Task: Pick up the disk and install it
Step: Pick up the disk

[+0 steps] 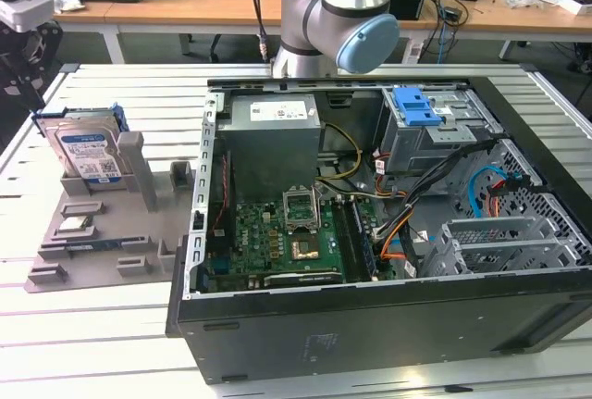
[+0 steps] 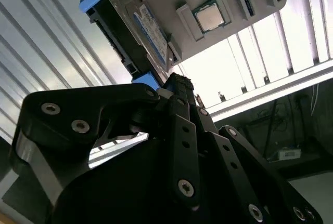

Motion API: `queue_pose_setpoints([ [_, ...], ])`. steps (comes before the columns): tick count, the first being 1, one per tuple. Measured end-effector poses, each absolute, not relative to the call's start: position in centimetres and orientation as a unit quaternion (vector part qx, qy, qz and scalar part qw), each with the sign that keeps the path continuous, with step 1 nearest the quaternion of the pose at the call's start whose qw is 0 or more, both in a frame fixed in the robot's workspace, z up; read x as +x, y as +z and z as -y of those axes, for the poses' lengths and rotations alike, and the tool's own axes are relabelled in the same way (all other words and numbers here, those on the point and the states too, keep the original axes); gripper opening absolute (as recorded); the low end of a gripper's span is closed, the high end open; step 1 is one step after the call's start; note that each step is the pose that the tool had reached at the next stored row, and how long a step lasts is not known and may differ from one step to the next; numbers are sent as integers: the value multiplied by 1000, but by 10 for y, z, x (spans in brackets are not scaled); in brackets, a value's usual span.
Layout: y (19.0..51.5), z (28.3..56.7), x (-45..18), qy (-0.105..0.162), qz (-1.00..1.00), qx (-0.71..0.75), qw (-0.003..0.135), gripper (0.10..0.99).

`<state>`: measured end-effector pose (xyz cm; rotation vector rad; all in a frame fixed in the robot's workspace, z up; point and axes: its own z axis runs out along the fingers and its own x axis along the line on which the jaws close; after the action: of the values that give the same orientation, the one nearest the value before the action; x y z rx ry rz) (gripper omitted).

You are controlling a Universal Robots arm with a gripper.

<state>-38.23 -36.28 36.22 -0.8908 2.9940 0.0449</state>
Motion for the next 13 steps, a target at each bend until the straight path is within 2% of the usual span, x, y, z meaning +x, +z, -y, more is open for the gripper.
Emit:
queue_pose_setpoints([
  [13,362,363,-382,15,-916,-400,7,106],
])
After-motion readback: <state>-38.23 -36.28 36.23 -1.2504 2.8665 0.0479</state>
